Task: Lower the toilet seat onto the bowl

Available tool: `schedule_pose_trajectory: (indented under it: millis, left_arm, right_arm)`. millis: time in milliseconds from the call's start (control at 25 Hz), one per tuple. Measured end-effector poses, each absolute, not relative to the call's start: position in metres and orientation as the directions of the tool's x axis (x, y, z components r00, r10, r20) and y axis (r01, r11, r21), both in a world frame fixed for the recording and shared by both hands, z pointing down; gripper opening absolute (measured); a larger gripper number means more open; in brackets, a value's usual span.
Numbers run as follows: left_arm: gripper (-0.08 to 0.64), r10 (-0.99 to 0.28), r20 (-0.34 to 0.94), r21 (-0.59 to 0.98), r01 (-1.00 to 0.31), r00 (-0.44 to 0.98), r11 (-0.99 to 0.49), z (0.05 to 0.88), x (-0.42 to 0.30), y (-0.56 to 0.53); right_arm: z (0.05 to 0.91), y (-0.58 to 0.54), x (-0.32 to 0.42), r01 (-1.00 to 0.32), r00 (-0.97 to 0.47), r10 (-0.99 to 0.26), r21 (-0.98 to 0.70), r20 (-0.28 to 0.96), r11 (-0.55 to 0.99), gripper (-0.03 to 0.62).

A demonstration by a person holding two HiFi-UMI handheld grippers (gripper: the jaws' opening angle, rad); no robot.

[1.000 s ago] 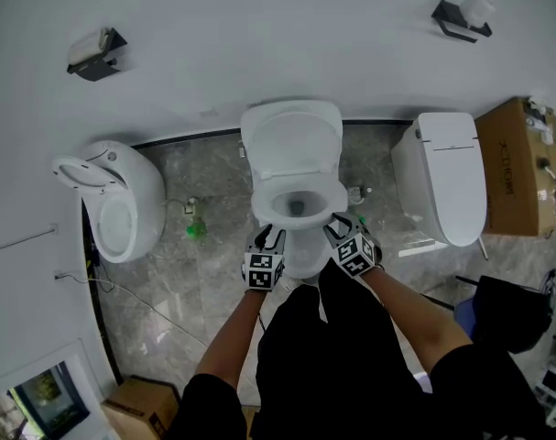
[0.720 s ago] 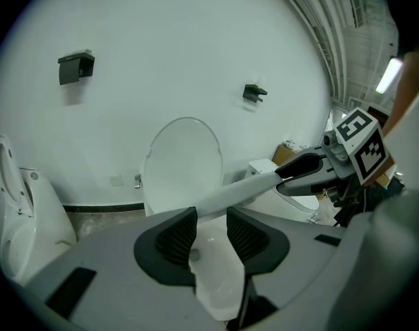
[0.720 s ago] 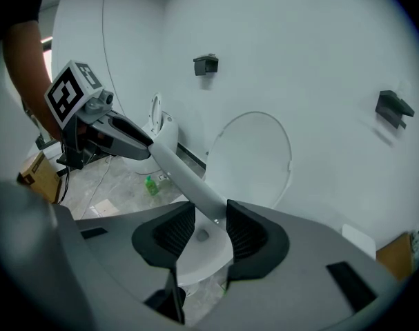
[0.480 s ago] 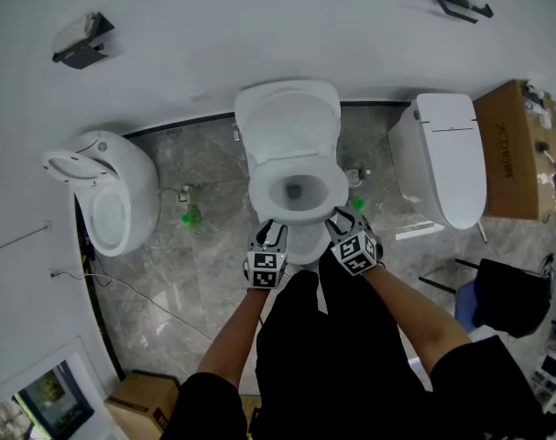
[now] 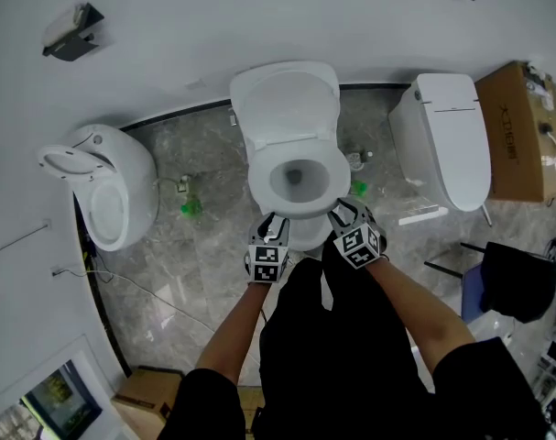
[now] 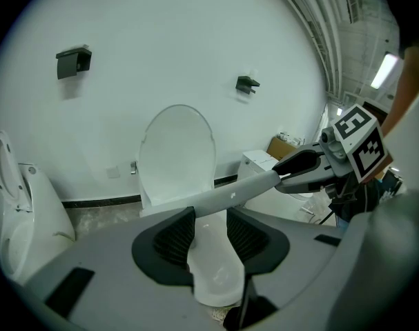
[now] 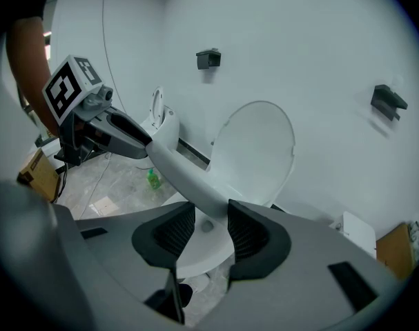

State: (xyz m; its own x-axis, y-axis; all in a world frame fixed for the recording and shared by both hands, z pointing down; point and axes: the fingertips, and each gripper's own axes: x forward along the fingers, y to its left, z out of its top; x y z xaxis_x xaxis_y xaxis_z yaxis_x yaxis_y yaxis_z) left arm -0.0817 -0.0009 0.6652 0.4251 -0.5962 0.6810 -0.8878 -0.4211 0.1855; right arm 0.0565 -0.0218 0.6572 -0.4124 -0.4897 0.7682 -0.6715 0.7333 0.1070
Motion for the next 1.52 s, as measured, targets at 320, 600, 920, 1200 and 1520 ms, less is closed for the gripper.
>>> schedule_pose_trajectory:
  millis: [320, 600, 920, 1200, 1520]
  left_arm:
    - [0.144, -0.553, 0.716, 0.19, -0.881, 0.426, -0.433, 0.683, -0.074, 0.026]
    - [0.143, -0.563, 0.737, 0.161, -0.907, 0.373, -0.39, 0.696, -0.075, 0.035]
    - [0.143, -0.609, 0.717, 0.186, -0.934, 0.341, -0.304, 0.717, -0.074, 0.052]
    - [0.143, -0.651, 0.69, 0.212, -0.949, 0.315, -0.235, 0.731, -0.072, 0.065]
    - [0.143, -0.631, 0.709, 0.198, -0.947, 0.315, -0.252, 0.747, -0.072, 0.077]
  right_arm:
    - [0.676, 0.005, 0.064, -0.647, -0.425, -0.448, 0.082, 0.787, 0.758, 0.156]
    - [0.689, 0.012, 0.064, -0.614, -0.457, -0.415, 0.058, 0.787, 0.787, 0.179]
    - [0.706, 0.027, 0.067, -0.582, -0.485, -0.407, 0.061, 0.775, 0.811, 0.192]
    - [0.715, 0.042, 0.068, -0.57, -0.497, -0.409, 0.068, 0.765, 0.819, 0.194]
    - [0.73, 0.054, 0.068, -0.556, -0.499, -0.374, 0.042, 0.782, 0.83, 0.198]
